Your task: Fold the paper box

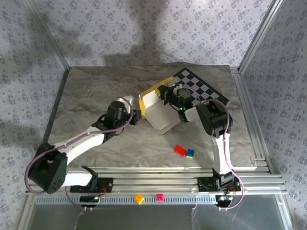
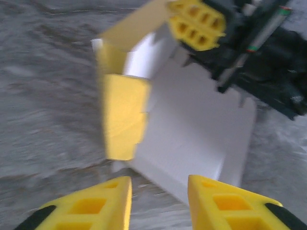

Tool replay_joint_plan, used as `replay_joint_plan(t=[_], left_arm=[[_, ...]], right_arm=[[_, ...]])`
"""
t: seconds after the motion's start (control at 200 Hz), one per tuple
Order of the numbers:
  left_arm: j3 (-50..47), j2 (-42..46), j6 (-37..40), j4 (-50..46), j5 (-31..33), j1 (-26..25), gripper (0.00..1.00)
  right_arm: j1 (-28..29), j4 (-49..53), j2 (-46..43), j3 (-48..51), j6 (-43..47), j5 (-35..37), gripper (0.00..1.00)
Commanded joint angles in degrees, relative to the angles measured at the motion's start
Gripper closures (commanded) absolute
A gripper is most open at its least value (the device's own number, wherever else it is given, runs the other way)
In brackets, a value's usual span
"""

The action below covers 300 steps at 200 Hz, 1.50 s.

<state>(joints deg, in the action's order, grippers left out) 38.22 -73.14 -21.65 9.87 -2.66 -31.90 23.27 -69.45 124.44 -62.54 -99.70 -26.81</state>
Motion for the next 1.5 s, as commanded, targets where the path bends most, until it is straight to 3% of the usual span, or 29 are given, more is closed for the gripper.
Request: replay_joint_plan(t=[0.0,0.1,0.24,0.47,0.785,1.224,1.494], left_arm=[[-2.6,0.5,4.8,0.7,0.4,4.3,0.7],[-2.6,-4.3,6.5,5.9,-3.8,7.4,0.71],[1.7,-12.5,8.4,10.9,-8.9,7.3,0.67],[7.9,-20.5,8.5,14.2,-8.7,5.3,0.64],[11.6,-24.5,8.3,13.9,-9.0,4.7,0.65],[14.9,-27.6,5.5,12.0,-1.6,1.7,0.59],[18.3,-29.8,4.3,7.5,6.3,0.0,0.63]], right_arm=[[-0.4,1.6,-0.1,-1.2,-0.7,0.9,1.0],[-0.2,1.6,-0.2,-1.3,-0.8,1.0,1.0],[-0.1,1.8,-0.3,-1.3,-0.9,1.2,1.0],[0.0,1.9,-0.4,-1.4,-1.1,1.6,1.0],[-0.1,1.9,-0.5,-1.8,-1.4,1.6,1.0],[0.4,2.1,-0.9,-1.8,-1.5,2.3,1.0],[0.6,2.0,-1.3,-1.5,-1.5,2.6,1.0]])
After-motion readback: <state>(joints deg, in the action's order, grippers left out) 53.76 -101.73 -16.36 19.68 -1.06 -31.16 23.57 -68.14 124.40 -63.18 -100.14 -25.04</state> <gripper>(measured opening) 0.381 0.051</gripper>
